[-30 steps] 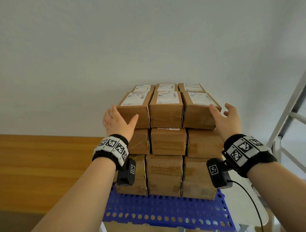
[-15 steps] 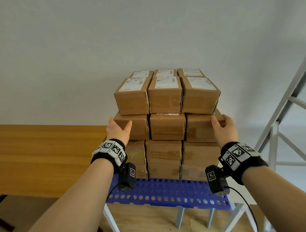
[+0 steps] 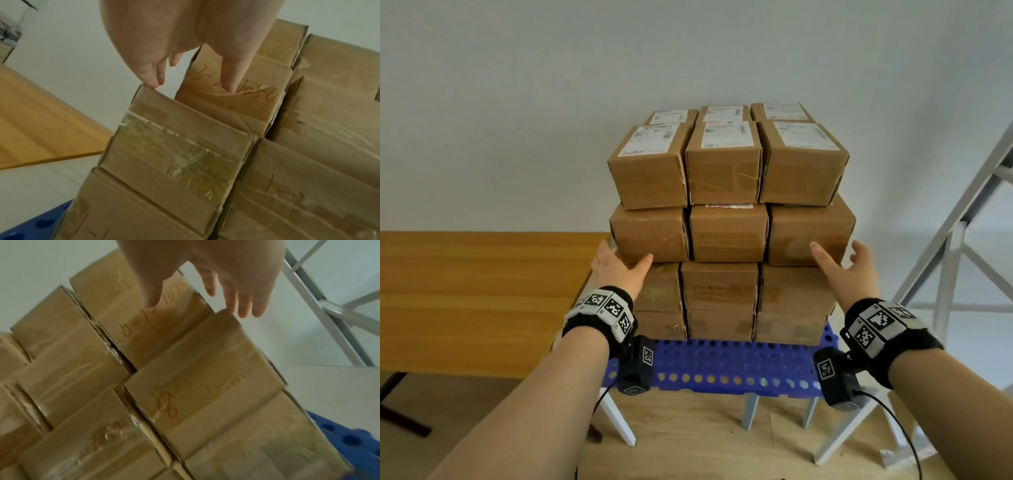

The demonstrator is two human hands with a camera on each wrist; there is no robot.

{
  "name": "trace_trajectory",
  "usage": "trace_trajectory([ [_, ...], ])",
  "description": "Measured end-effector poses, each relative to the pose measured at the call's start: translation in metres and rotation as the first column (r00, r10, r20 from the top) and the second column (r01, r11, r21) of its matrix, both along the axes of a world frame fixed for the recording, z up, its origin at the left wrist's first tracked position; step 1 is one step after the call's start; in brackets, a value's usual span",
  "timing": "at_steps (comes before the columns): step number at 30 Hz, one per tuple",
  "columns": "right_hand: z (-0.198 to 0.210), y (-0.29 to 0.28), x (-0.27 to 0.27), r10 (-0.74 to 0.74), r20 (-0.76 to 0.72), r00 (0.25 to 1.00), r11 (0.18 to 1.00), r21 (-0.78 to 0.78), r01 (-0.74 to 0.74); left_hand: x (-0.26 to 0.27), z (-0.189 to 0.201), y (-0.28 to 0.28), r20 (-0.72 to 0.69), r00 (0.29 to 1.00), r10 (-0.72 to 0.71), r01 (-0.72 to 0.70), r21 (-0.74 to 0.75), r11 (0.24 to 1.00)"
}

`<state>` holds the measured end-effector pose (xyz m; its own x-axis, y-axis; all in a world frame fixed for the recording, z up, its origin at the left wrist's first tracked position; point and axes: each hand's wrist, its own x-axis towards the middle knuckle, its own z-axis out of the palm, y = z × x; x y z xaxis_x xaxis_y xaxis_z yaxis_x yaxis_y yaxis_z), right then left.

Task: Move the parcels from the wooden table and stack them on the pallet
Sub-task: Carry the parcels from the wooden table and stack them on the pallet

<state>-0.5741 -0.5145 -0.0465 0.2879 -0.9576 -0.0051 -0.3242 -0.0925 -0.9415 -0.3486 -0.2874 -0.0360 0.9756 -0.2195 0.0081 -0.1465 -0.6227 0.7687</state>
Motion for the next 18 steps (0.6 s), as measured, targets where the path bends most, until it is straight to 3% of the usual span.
trace_trajectory([
  [4,-0.02,0.007,-0.008,0.003,-0.03,1.0,0.998,0.055,-0.001,-0.001,-0.012,0.002,0.084,0.995,0.049,-0.054,0.052,0.997],
  [10,-0.036,0.01,-0.005,0.008,-0.036,0.999,0.999,0.052,-0.006,0.001,-0.029,0.005,-0.153,0.982,0.115,-0.124,-0.052,0.991],
  [18,-0.043,0.011,0.0,-0.058,0.022,0.998,0.996,0.07,0.056,0.001,-0.037,0.01,-0.148,0.985,0.085,-0.099,-0.095,0.991],
])
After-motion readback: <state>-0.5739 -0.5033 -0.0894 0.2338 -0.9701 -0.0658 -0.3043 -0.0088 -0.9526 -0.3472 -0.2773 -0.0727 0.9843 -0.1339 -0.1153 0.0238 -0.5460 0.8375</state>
